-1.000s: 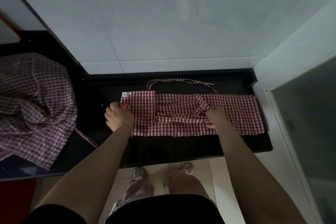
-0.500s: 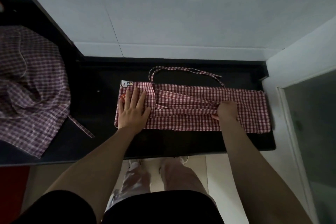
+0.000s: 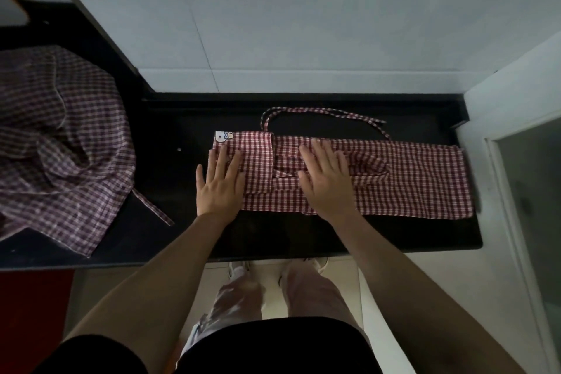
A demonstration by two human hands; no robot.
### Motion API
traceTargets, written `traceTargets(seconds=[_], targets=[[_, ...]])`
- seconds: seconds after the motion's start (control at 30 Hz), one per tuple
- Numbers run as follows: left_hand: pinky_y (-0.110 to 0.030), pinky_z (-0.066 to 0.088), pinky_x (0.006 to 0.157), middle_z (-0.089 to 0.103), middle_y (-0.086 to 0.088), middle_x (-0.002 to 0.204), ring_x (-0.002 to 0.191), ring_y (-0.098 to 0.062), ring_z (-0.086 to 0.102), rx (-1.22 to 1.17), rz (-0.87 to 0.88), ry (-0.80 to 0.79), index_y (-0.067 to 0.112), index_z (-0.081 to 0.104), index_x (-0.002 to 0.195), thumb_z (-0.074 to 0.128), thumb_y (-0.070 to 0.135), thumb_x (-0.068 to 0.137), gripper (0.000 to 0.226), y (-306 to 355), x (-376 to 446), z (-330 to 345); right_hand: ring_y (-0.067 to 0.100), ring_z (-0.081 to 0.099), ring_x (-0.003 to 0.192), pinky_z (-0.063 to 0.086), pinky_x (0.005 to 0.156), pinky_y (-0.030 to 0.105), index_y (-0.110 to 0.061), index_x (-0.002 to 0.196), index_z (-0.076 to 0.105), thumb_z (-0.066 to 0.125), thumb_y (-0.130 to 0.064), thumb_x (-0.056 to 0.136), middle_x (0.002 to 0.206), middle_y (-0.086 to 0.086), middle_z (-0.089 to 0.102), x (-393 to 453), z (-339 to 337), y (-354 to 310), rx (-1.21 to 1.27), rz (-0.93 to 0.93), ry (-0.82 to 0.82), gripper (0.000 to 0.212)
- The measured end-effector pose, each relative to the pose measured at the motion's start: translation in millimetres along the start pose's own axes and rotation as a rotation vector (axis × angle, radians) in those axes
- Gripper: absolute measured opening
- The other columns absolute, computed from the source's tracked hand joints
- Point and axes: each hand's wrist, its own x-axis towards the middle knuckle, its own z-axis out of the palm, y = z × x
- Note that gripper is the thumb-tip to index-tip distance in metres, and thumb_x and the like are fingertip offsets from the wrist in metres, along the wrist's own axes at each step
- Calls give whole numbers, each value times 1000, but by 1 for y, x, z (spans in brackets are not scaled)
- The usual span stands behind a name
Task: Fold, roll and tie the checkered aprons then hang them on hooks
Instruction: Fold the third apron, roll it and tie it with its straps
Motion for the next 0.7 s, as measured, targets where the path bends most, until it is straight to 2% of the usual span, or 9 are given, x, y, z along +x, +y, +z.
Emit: traceTargets(seconds=[0.07, 0.13, 0.2, 0.3, 0.37, 0.43, 0.5, 0.6, 0.7], targets=[[-48, -7, 122, -17, 6, 163, 150, -18, -20, 60, 22, -37, 33, 0, 157, 14, 48, 103, 57, -14, -3, 2, 24, 12, 153, 10, 123, 50, -26, 157, 23, 18, -50, 106, 165, 5, 20, -7, 18, 6, -49, 57, -105, 56], [-48, -8, 122, -20, 6, 162, 149, -17, -22, 89, 39, -42, 35, -5, 156, 10, 49, 103, 57, -14, -2, 2, 21, 3, 154, 5, 123, 49, -30, 158, 12, 10, -54, 104, 167, 1, 10, -11, 23, 24, -81, 160, -132, 59], [-48, -9, 122, -22, 6, 162, 149, -17, -23, 95, 32, -44, 35, -8, 155, 8, 49, 103, 57, -16, -2, 4, 20, 3, 154, 4, 123, 48, -29, 159, 12, 9, -53, 105, 167, 1, 10, -12, 28, 30, -112, 193, -128, 59], [-48, -9, 122, -19, 5, 163, 149, -17, -22, 92, 42, -30, 34, -5, 156, 9, 48, 103, 57, -17, -4, 6, 21, 8, 153, 6, 122, 50, -23, 158, 17, 15, -48, 106, 166, 2, 16, -13, 25, 33, -167, 276, -106, 58], [-51, -7, 122, -14, 2, 164, 150, -20, -18, 94, 37, -43, 31, 1, 158, 14, 45, 103, 58, -15, -2, 5, 26, 21, 150, 16, 119, 53, -18, 155, 30, 25, -44, 106, 162, 6, 28, -12, 17, 30, -212, 341, -82, 56], [-55, -7, 121, -2, -3, 166, 152, -24, -10, 76, -9, -24, 27, 13, 157, 24, 40, 102, 57, -6, 1, 0, 29, 36, 140, 28, 110, 53, -13, 147, 45, 37, -38, 103, 153, 9, 43, -14, 10, 23, -248, 344, -40, 51], [-55, -5, 120, 10, -8, 165, 152, -27, -2, 51, -22, 55, 19, 25, 153, 31, 36, 99, 56, 10, 4, -9, 28, 38, 135, 31, 106, 50, -12, 143, 48, 41, -35, 102, 149, 9, 46, -14, 7, 17, -270, 301, 7, 48], [-52, -6, 122, 1, -5, 166, 152, -26, -8, 57, 190, 117, 24, 11, 157, 27, 40, 102, 59, 36, 11, -13, 27, 28, 147, 19, 117, 50, -14, 152, 36, 34, -38, 104, 158, 9, 35, -13, 11, 11, -233, 254, 38, 54], [-53, -8, 120, -13, 2, 164, 149, -25, -20, 148, 405, 32, 35, -3, 156, 19, 47, 103, 58, 55, 18, -8, 28, 18, 151, 7, 122, 51, -18, 155, 30, 26, -44, 102, 162, 9, 27, -13, 12, 13, -227, 212, 10, 59]])
